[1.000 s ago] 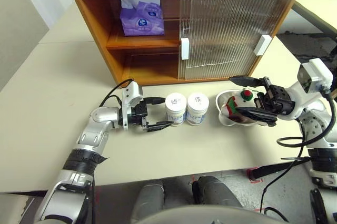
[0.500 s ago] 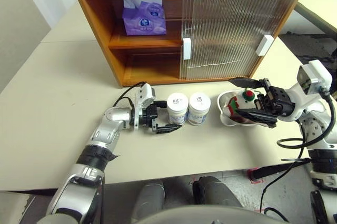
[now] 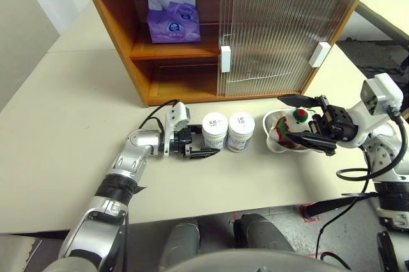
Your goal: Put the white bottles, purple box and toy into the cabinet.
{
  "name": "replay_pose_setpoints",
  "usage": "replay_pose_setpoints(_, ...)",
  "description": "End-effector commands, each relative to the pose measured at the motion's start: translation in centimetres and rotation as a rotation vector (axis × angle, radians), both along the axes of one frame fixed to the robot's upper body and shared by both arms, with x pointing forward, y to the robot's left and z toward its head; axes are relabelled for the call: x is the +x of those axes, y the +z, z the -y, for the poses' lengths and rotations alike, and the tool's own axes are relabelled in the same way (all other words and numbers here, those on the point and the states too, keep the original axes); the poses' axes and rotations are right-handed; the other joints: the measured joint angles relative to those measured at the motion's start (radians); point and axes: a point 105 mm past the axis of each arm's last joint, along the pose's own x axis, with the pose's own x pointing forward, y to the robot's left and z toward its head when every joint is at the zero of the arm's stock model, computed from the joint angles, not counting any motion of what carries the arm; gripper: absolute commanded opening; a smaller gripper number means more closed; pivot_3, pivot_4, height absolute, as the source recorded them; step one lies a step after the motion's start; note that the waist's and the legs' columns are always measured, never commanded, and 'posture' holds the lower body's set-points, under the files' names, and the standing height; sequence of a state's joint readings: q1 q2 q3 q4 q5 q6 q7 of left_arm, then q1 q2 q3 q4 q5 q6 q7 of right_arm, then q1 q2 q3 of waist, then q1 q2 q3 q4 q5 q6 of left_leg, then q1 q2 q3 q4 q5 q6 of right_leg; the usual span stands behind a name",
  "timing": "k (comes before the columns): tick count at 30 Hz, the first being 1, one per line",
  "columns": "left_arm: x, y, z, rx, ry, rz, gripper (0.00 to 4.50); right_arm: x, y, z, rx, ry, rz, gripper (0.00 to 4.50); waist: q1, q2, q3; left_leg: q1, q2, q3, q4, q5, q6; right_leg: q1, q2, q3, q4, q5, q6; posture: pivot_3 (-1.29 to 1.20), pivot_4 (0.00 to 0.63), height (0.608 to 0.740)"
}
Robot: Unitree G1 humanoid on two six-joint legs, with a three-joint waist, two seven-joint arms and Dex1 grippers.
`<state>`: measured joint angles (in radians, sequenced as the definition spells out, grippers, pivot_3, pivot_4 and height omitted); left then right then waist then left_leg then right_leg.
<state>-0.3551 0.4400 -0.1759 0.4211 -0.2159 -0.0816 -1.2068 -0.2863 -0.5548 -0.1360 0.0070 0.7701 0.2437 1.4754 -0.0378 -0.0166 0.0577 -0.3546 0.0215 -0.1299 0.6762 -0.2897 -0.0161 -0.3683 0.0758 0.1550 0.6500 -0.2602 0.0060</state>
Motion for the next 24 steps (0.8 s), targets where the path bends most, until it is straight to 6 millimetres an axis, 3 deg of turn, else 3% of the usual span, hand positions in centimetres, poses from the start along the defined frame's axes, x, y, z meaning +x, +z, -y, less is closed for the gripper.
replay_pose_setpoints(1,1.0,0.9,-2.1,-0.021,0.16,0.067,3.11,0.0,0.0,0.1,-0.013,-0.008,0.014,4.5,-0.002,0.0,0.0,0.0,0.0,0.0,0.0,0.0,0.0,0.0,0.0,0.0,0.0,0.0,0.001,-0.08,0.055,0.74)
replay_pose_setpoints(12,2.3,3.8,-5.8,-0.116,0.514,0.172,3.11,0.2,0.5,-0.7,-0.007,0.003,0.017,4.5,-0.005,0.0,0.0,0.0,-0.003,0.001,0.0,0.003,0.0,0.0,0.0,-0.002,0.0,0.002,0.0,-0.06,0.059,0.74)
replay_pose_setpoints(24,6.5,6.8,-7.9,-0.148,0.896,0.258,3.11,0.5,0.8,-1.2,-0.005,0.014,0.018,4.5,0.011,-0.001,0.0,0.0,-0.005,0.001,0.001,0.003,0.0,0.001,-0.001,-0.002,0.0,0.007,-0.009,-0.04,0.061,0.74)
